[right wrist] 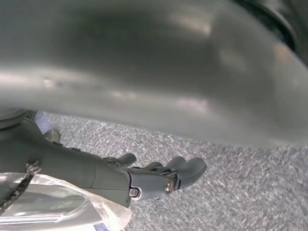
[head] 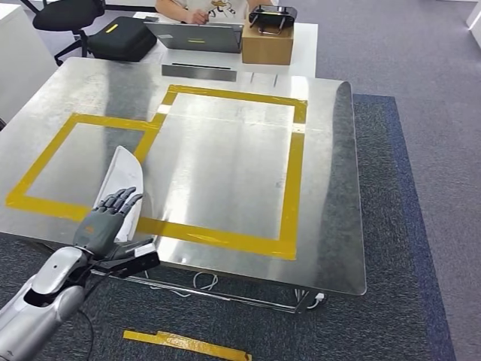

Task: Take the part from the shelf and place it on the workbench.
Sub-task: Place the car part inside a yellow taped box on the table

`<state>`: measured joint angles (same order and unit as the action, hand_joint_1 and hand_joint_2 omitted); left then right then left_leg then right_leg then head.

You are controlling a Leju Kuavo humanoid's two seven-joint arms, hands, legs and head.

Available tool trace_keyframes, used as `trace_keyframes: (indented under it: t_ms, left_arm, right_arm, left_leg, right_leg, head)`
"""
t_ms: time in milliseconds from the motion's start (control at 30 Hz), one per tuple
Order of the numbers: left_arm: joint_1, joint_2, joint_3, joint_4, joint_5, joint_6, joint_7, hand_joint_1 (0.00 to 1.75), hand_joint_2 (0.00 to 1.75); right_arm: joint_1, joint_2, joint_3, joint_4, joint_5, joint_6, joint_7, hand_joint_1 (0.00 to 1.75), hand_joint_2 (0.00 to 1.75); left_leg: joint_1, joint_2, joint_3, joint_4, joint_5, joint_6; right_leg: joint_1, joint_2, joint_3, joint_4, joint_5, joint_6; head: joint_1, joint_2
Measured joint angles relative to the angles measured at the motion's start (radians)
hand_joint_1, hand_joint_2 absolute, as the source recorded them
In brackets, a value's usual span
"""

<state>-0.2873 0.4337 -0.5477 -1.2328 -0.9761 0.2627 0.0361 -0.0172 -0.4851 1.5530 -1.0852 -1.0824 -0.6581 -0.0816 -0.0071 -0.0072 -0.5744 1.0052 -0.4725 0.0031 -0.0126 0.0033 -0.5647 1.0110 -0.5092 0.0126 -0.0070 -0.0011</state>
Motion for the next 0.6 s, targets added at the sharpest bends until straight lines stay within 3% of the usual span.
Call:
trace_keyframes:
  t_ms: [267,600]
  left_arm:
    - [0.066,0.083,0.114,-0.049,0.044,-0.026,0.012,0.00,0.00]
    - [0.094,0.119,0.173,-0.094,0.055,-0.051,0.027,0.00,0.00]
  right_arm:
    - [-0.013,0.023,0.002,0.034,-0.007,0.039,-0.003,0.00,0.00]
    - [-0.015,0.027,0.004,0.030,-0.014,0.009,0.004,0.00,0.00]
  left_leg:
    - [0.000,0.000,0.000,0.000,0.000,-0.001]
    - [0.000,0.000,0.000,0.000,-0.001,0.000]
  right_leg:
    - [0.001,0.000,-0.001,0.000,-0.001,-0.001]
    - [0.000,-0.001,0.000,0.000,-0.001,-0.001]
  head:
    - [0.000,0.000]
    - [0.000,0.000]
